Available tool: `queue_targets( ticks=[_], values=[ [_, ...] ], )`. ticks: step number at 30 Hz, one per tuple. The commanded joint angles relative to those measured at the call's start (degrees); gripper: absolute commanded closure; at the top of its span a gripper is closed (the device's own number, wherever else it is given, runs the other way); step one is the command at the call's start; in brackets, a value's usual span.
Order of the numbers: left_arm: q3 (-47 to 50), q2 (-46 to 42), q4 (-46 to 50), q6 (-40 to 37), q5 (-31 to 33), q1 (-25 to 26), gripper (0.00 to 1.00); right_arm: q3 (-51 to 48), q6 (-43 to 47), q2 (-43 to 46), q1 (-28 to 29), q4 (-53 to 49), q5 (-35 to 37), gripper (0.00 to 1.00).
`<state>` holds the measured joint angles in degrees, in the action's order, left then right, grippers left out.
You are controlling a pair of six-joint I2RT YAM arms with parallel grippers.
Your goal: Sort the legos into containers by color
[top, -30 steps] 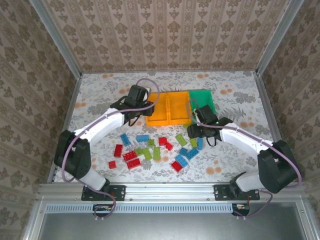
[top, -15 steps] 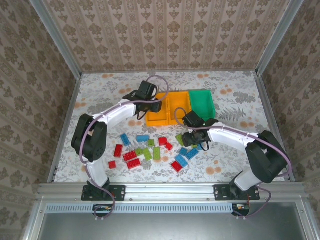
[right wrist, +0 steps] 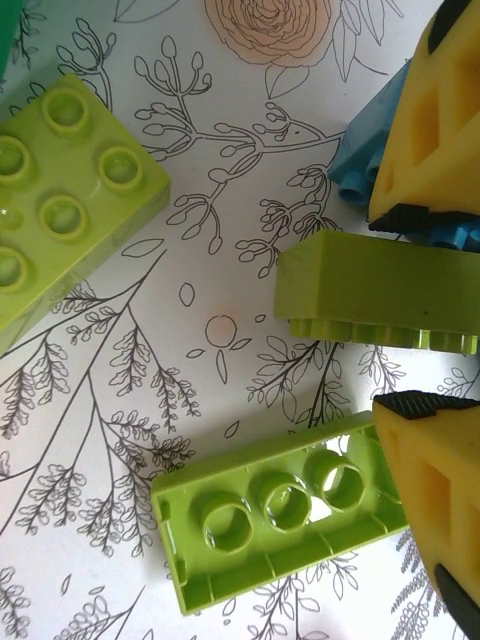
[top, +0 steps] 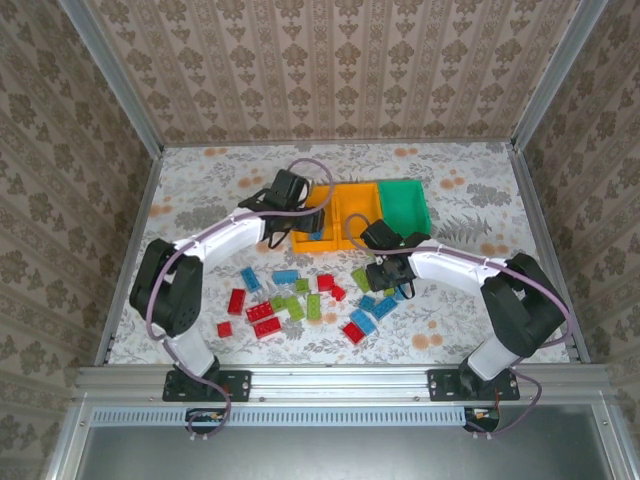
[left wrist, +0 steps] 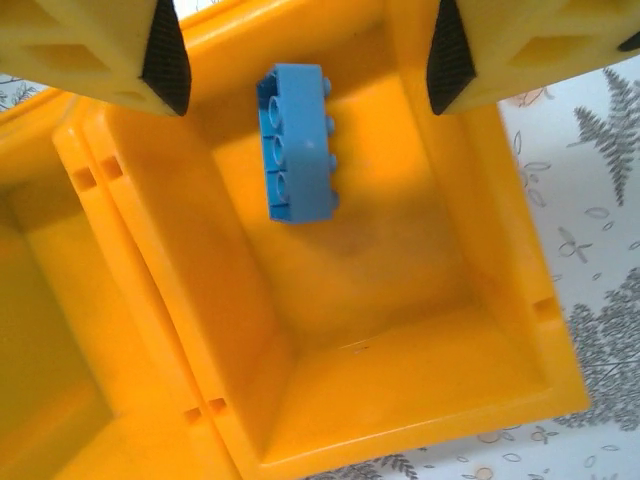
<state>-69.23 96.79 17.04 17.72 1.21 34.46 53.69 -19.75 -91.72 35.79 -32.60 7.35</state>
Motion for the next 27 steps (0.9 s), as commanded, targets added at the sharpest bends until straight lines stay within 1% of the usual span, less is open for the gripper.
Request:
queue_targets(
  ticks=[1,4,7,11,14,15,17,22,27],
  values=[
    [2.72,-4.17,-1.83,0.71,1.68,0.26,0.26,1.61,-0.89,-1.82,0.4,-2.14,1.03,0.53],
    [5.44,-6.84,-2.22,0.91,3.04,0.26,0.21,2.0,-0.66,-2.91,0.42,-2.39,1.04,0.54],
    [8.13,-9.96,-2.56,0.92,5.33,0.17,0.14,2.25,-0.58,-3.16,0.4,-2.36,0.93,0.58],
    [11.19,-13.31,-2.62,0.84,7.56,-0.31,0.09,2.55,-0.33,-2.93,0.42,-2.11,0.99,0.6],
    [12.59,-15.02,-2.13,0.84,8.07,-0.75,0.05,2.95,-0.27,-3.14,0.42,-2.37,0.81,0.71],
    [13.1,-15.55,-1.91,0.84,8.18,-0.92,0.04,3.09,-0.35,-2.88,0.46,-2.35,0.8,0.74],
    [14.0,-16.41,-1.29,0.89,8.74,-1.23,0.03,3.34,-0.46,-1.67,0.42,-2.29,0.9,0.78],
    [16.81,-19.34,1.14,1.49,11.64,-2.6,0.0,5.96,-0.28,3.4,0.33,-2.78,1.76,0.8],
    [18.37,-21.16,7.44,4.89,13.36,-5.37,0.0,11.19,0.41,6.04,-0.53,0.49,2.4,0.8]
  ],
)
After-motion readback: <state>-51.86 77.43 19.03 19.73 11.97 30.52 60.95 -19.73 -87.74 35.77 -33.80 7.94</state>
